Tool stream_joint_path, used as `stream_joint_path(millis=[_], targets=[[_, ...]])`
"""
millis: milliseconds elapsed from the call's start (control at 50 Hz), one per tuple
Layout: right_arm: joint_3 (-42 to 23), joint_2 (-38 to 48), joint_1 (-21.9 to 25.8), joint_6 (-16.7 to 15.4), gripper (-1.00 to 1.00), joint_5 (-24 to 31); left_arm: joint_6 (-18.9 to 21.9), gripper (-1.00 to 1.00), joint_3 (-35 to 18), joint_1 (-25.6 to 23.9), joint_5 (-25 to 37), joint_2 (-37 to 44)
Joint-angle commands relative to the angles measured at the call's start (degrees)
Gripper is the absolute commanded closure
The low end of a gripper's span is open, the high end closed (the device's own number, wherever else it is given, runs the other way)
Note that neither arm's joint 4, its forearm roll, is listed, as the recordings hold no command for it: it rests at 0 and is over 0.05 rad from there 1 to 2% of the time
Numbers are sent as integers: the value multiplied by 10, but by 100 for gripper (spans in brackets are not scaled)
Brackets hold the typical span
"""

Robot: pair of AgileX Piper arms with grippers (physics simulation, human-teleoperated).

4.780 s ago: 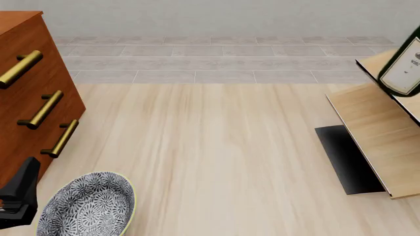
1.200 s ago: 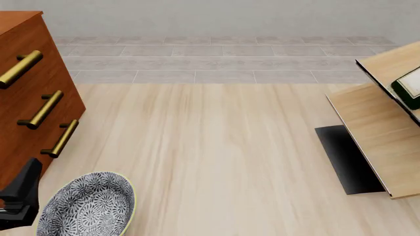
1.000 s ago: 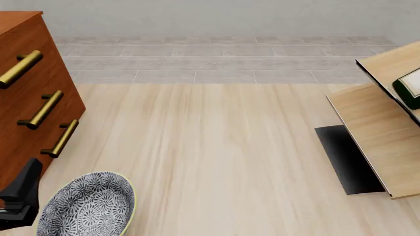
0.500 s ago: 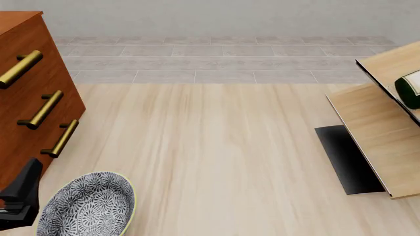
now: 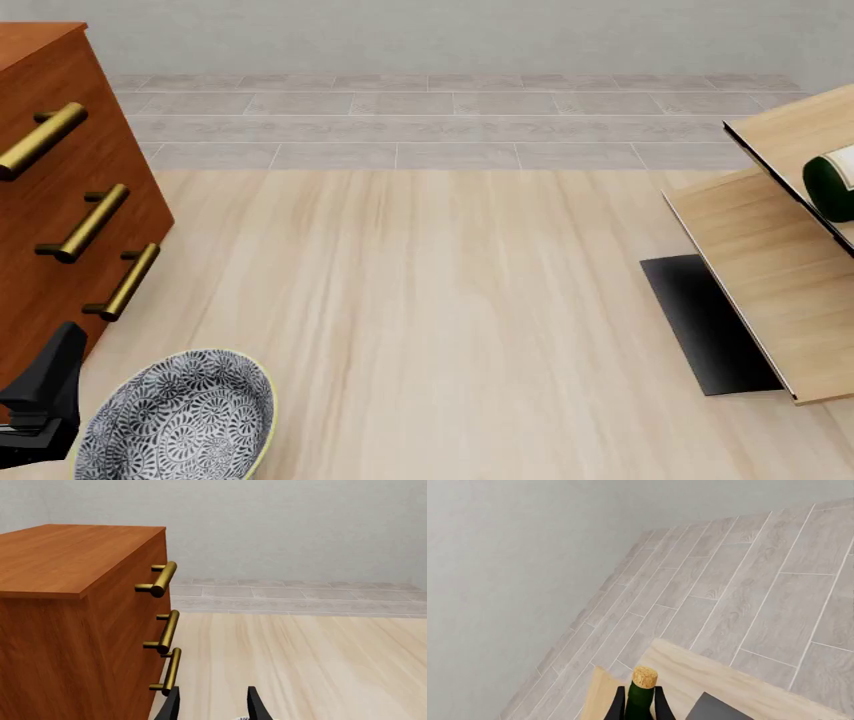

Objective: Put the wine bottle on the wine rack.

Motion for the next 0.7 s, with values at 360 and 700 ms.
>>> stream_joint_path(millis=[360,700], targets=[[29,21,9,8,100,5,-2,-100,0,1,0,0],[26,23,3,7,-100,6,-2,-100,0,2,1,0]])
